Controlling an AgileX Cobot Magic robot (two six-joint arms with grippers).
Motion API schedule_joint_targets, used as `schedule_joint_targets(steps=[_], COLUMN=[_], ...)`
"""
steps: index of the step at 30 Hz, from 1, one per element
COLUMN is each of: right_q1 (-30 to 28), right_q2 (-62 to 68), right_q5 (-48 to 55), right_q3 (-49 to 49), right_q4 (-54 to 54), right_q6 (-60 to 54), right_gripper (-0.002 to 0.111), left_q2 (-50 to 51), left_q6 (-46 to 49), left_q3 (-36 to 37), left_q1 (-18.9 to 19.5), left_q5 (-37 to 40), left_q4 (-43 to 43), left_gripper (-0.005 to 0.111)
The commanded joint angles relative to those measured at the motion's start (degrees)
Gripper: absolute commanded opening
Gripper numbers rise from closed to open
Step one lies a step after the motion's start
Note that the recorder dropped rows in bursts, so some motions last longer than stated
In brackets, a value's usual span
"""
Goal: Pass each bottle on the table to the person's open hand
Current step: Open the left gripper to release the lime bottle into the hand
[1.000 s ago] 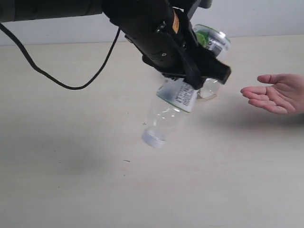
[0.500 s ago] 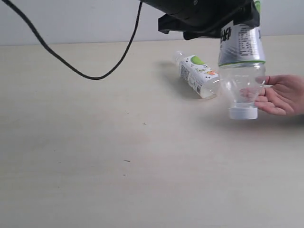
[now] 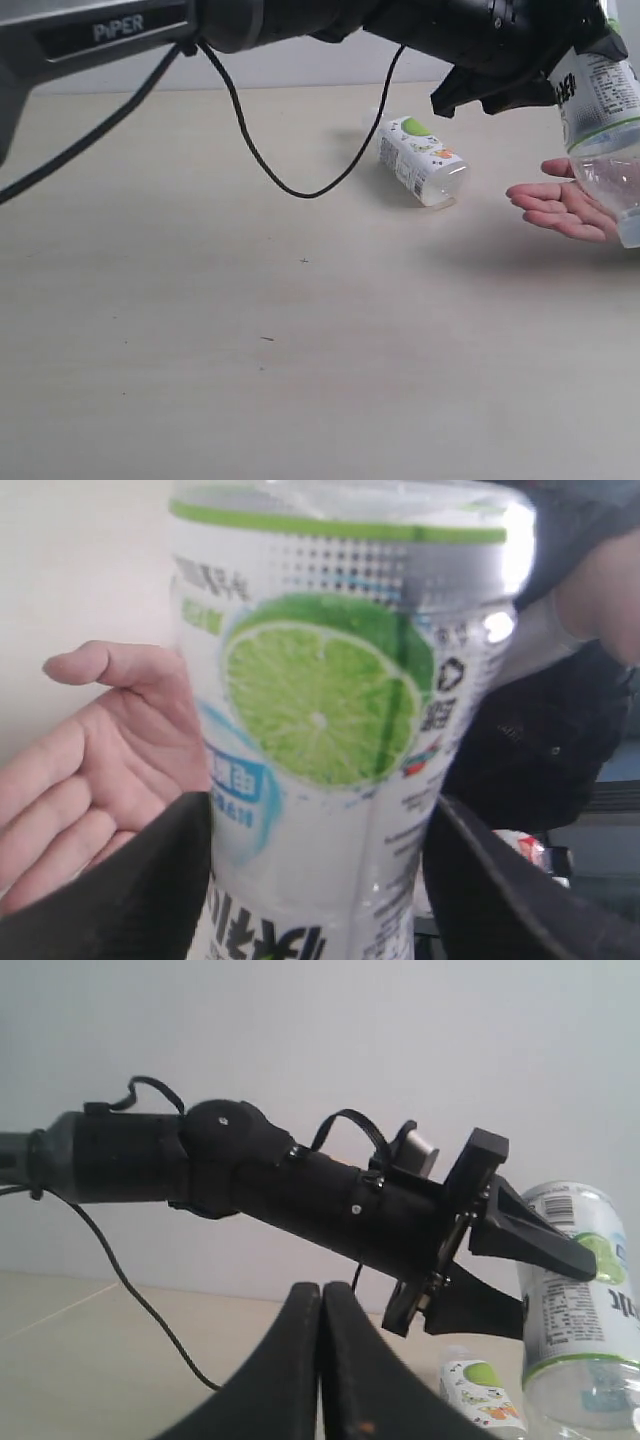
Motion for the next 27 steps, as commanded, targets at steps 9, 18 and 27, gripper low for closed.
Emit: schedule_joint_targets(steps=[9, 18, 27], right_q1=[-0.17, -0.17, -0.17], right_q2=[-0.29, -0.29, -0.29], right_q5=[0.22, 0.22, 0.22], right_q3=[0.18, 0.18, 0.18], right_q4=[0.18, 0.18, 0.01], right_q6=[-0.29, -0.29, -0.29], right_gripper=[0.0, 0.0, 0.0], left_q2=[9.94, 12.29, 15.21], left_q6=[14.66, 25.39, 32.26], left_q3=[-1.4, -1.83, -1.83], left_q1=[3.02, 3.21, 3.21], left_q5=[-0.35, -1.38, -1.38], left_q4=[-22.68, -33.55, -42.3], left_gripper=[0.0, 0.0, 0.0])
